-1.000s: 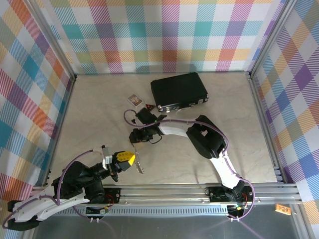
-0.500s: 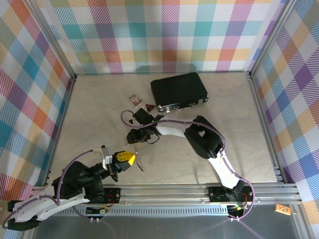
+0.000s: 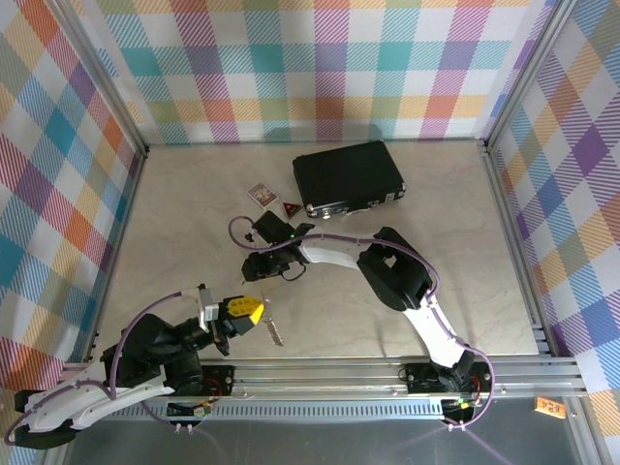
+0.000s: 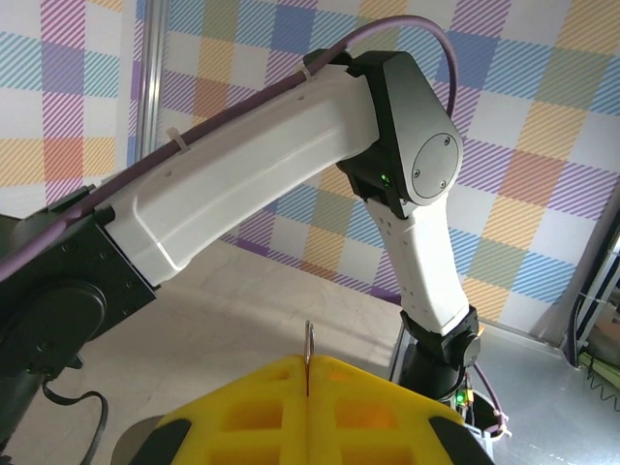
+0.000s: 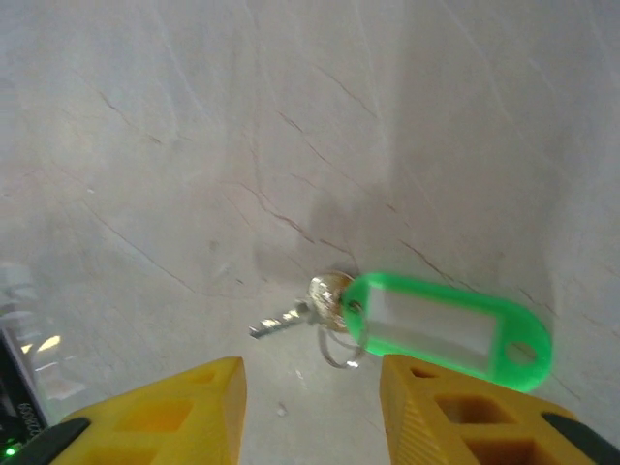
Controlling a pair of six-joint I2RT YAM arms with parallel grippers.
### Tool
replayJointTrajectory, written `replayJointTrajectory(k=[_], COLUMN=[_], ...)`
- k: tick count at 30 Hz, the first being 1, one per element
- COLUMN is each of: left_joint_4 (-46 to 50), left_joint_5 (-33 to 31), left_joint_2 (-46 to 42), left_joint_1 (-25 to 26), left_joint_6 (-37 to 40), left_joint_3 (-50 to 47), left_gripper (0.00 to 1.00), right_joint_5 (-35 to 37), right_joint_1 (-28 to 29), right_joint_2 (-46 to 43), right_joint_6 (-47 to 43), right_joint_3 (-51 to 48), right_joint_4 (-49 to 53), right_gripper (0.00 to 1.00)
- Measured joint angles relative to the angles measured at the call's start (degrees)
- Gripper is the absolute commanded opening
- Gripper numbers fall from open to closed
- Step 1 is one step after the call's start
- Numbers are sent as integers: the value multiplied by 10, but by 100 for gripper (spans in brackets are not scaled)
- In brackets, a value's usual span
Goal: Put the keys on the keyring
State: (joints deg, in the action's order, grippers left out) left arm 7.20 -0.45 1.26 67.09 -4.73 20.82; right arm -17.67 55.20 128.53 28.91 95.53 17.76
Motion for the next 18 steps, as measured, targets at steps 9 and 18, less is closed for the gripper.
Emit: replayJointTrajectory(k=[9, 18], left_joint_4=[-3, -3], left_joint_5=[0, 0], left_joint_2=[0, 0], left_joint_1=[0, 0], left_joint_6=[0, 0], left_joint_3=[0, 0], left_gripper=[0, 0], right_joint_5=[-12, -6], right_joint_1=[0, 0], right_joint_2=[23, 83], right_joint_6=[0, 0], right_joint_3=[77, 112], right_joint_4=[-18, -5], right_gripper=[44, 44])
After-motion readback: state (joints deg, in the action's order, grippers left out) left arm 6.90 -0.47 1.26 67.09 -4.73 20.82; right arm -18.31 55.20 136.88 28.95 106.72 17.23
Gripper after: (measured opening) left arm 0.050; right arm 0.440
